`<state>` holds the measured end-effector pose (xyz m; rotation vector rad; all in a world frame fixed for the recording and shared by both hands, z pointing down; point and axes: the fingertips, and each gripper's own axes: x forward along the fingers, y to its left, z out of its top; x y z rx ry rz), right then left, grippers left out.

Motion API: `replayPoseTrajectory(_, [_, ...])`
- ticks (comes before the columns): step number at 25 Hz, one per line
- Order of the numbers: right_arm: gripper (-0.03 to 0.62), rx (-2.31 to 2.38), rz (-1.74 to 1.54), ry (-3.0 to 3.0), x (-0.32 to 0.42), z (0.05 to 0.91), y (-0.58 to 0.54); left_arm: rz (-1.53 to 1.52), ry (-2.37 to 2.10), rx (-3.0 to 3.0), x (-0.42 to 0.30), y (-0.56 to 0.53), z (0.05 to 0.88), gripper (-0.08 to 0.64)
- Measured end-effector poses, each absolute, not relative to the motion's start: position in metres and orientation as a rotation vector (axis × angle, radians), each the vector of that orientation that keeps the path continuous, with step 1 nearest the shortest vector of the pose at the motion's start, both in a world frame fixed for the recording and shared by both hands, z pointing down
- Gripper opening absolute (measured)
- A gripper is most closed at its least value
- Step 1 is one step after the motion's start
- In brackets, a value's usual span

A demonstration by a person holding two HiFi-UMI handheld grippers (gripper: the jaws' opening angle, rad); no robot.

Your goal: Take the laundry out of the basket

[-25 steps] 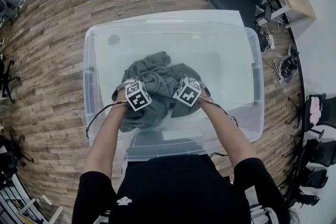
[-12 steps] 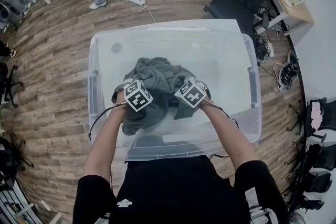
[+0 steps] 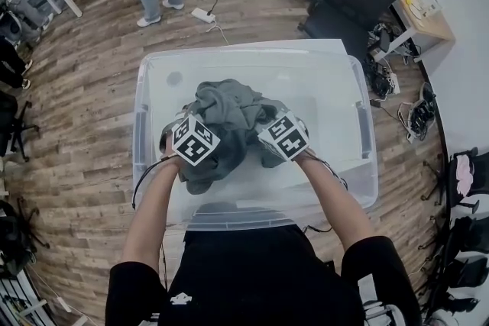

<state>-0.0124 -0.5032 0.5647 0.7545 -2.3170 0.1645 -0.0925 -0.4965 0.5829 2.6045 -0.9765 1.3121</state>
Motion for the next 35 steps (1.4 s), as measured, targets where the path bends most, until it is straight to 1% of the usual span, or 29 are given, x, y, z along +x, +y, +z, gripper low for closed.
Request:
replayPoseTrajectory(5, [0.126,0.856,0.156,-2.440,-0.014,0.515,-0.501,1.209,-1.122,2.675,-0.090,-0.498,0.535,0.118])
replayPoseTrajectory(13, [0.126,1.014,0.099,-2.618,-0.017,0.436,-0.489,0.958,-1.340,2.755,-0.085,-0.485,0.461,0.115])
replayPoseTrajectory(19, [0.126,1.080,0.062,-2.726,-0.018,0.381,-0.470,0.803,-1.439,2.808,-0.080,-0.468,0.411,0.115])
replayPoseTrajectory(30, [0.126,1.136,-0.025,-2.871,-0.017,0.318,-0.428,0.597,-1.525,2.905,-0.070,-0.431,0.349,0.115])
replayPoseTrajectory(35, [0.126,1.137,-0.032,-2.934,-0.012,0.304,-0.412,0.545,-1.535,2.937,-0.061,-0.415,0.337,0.115])
